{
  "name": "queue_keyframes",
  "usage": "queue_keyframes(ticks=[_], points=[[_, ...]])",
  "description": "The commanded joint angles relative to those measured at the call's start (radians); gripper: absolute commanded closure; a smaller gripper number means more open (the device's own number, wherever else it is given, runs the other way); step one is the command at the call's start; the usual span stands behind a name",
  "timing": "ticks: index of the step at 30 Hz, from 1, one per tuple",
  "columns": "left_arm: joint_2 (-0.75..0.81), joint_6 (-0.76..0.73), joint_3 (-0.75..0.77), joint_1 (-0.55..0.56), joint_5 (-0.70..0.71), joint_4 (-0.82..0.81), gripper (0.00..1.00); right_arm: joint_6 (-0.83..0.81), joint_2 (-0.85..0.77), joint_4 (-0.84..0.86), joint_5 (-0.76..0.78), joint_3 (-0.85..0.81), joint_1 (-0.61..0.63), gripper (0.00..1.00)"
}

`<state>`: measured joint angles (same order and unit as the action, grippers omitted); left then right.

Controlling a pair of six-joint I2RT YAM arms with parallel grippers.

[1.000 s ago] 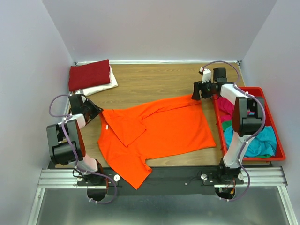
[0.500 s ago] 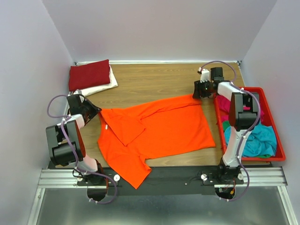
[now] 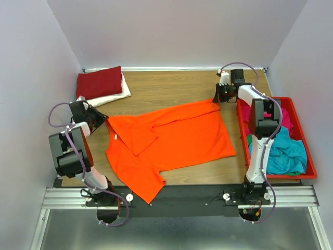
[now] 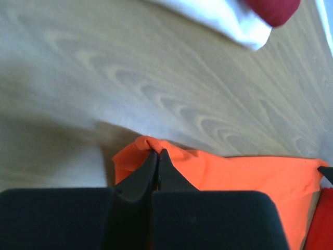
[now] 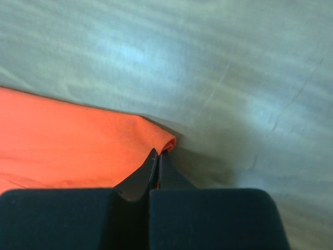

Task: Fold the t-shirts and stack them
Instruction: Fold the tshirt

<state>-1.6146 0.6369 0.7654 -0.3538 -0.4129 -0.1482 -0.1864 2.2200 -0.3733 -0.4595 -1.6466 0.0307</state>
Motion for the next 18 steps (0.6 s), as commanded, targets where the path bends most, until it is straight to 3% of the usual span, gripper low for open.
queue_keyframes(ticks=[1, 18], points=[[-0.065, 0.006, 0.09, -0.008, -0.009, -0.025, 1.0, 0.018, 0.058, -0.024, 0.002, -0.111, 0.003, 0.99], [-0.284, 0.0, 0.371, -0.005, 0.02, 0.032, 1.0, 0.102, 0.314, -0.024, 0.018, -0.559, 0.009, 1.0]])
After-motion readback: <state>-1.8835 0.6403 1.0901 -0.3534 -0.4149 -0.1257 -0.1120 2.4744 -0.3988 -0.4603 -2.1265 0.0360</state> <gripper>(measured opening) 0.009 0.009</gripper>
